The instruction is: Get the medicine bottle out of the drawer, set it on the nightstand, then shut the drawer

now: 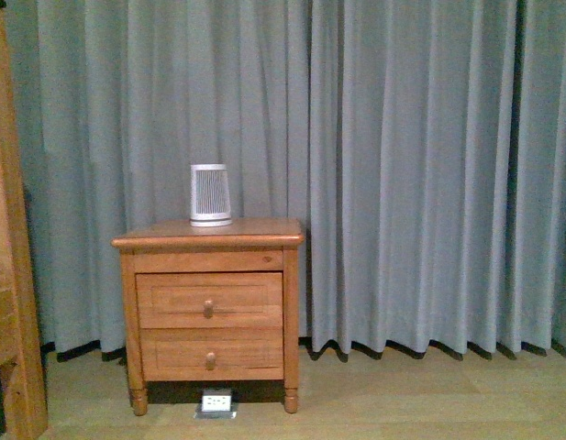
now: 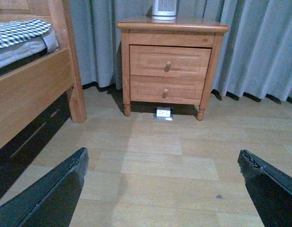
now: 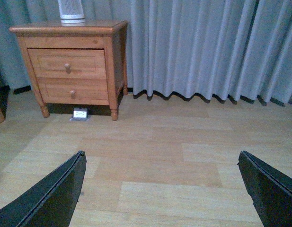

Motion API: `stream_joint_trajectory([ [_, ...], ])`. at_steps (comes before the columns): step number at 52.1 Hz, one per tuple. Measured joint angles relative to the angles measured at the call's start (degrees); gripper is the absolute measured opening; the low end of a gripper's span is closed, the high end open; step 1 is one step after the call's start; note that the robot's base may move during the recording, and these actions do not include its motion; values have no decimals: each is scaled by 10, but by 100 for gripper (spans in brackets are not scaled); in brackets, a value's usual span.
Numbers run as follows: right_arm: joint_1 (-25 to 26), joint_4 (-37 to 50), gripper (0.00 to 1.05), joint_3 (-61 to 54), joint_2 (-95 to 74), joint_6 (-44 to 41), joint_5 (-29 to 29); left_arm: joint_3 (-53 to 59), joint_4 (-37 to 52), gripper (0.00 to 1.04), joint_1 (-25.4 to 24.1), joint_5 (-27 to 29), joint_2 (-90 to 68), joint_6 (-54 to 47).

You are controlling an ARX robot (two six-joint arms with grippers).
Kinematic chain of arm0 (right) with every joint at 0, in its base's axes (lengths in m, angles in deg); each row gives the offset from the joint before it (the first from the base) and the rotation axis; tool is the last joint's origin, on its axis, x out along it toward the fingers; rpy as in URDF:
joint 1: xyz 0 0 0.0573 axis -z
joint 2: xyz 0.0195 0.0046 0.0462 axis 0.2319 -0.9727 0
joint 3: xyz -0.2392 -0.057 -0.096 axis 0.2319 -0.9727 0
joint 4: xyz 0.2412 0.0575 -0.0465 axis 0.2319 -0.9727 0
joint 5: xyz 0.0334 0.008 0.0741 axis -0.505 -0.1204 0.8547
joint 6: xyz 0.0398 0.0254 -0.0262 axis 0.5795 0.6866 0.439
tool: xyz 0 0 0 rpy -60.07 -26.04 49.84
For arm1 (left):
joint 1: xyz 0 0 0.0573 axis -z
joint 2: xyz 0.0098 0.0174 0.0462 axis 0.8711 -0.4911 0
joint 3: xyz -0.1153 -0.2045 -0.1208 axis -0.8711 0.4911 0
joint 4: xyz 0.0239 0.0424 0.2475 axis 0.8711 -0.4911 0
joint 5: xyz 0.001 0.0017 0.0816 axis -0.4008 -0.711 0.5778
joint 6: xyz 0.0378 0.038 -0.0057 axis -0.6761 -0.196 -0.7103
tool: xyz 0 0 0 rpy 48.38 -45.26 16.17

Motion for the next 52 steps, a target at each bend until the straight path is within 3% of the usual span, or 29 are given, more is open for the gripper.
stream_joint_trajectory([
  [52, 0, 0, 98, 0, 0, 0, 0, 0, 0, 98, 0, 0, 0, 0],
])
